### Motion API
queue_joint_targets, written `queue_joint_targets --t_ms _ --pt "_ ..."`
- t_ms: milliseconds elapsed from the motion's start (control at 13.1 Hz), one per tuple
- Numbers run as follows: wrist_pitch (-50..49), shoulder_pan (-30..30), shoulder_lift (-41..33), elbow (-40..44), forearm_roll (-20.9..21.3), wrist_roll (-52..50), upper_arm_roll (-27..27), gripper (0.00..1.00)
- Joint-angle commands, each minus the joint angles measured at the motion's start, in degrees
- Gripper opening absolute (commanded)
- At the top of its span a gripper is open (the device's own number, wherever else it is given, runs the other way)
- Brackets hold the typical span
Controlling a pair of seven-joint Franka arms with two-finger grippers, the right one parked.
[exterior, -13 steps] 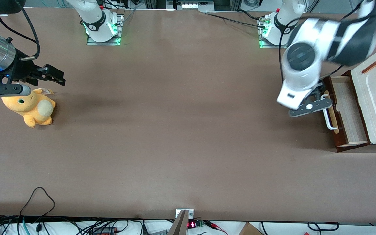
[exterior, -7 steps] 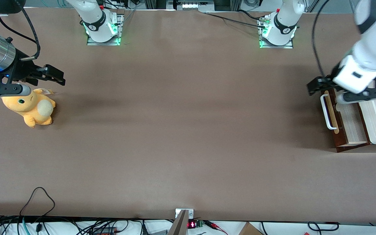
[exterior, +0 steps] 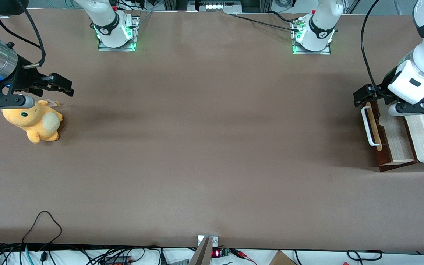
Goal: Open lower drawer with left arm only
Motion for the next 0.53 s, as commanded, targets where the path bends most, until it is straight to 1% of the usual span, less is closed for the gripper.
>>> queue_joint_targets --t_ms 0,458 --pt "-0.2 0.0 -1.0 0.3 -1.4 1.5 0.2 1.0" --pt "-0.4 0.0 -1.0 1.2 -1.3 1.6 0.3 1.0"
